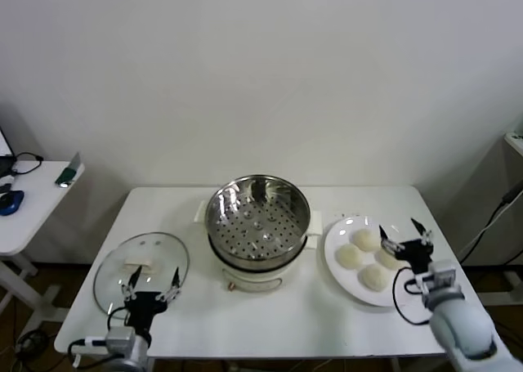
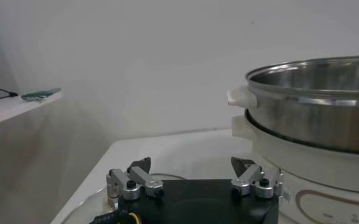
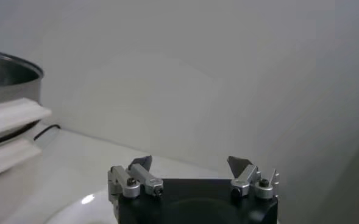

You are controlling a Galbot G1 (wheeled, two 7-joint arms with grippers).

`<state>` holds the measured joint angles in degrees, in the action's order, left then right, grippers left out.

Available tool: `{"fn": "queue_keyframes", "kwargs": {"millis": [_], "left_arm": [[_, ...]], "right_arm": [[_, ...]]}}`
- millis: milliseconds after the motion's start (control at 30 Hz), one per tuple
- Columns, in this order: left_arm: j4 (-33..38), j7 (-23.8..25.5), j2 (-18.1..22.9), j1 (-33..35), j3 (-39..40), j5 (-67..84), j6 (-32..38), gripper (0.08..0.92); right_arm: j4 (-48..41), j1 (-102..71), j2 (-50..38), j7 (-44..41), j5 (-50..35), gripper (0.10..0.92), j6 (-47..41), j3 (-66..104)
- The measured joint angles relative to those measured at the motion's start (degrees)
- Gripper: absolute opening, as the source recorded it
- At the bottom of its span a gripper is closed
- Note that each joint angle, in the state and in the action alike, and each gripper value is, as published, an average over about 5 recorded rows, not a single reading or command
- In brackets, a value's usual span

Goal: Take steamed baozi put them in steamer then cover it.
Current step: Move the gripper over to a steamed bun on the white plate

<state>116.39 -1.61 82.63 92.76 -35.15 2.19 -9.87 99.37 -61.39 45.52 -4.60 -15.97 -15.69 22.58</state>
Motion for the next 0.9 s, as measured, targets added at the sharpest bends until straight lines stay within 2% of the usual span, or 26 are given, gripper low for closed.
{"fn": "queue_keyframes", "kwargs": {"millis": [200,367,667,900], "left_arm": [[-0.33,0.07,-0.45,-0.18,0.03,0.1,0.15,0.823],[-0.59,0.18,-0.57,-0.3,0.09,0.12,0.25,0.823],[-1.02,0.29,-0.78,-0.63,-0.19,0.24,0.55,0.823],[-1.32,0.36,-1.05,-1.2,-0.23,0.82,0.56,0.823]], "right_arm": [[-6.47,16.95,-9.3,-12.29,3.66,0.823,1.35,-14.19],[-13.83,35.5,-13.23,-24.37,5.94,0.823,6.12,-32.18],[-27.36,68.44,-11.69,-44.1,6.89,0.823,14.65,-66.38],[-34.33,82.78,-8.11,-51.65,4.47,0.823,16.01,-86.53]]}}
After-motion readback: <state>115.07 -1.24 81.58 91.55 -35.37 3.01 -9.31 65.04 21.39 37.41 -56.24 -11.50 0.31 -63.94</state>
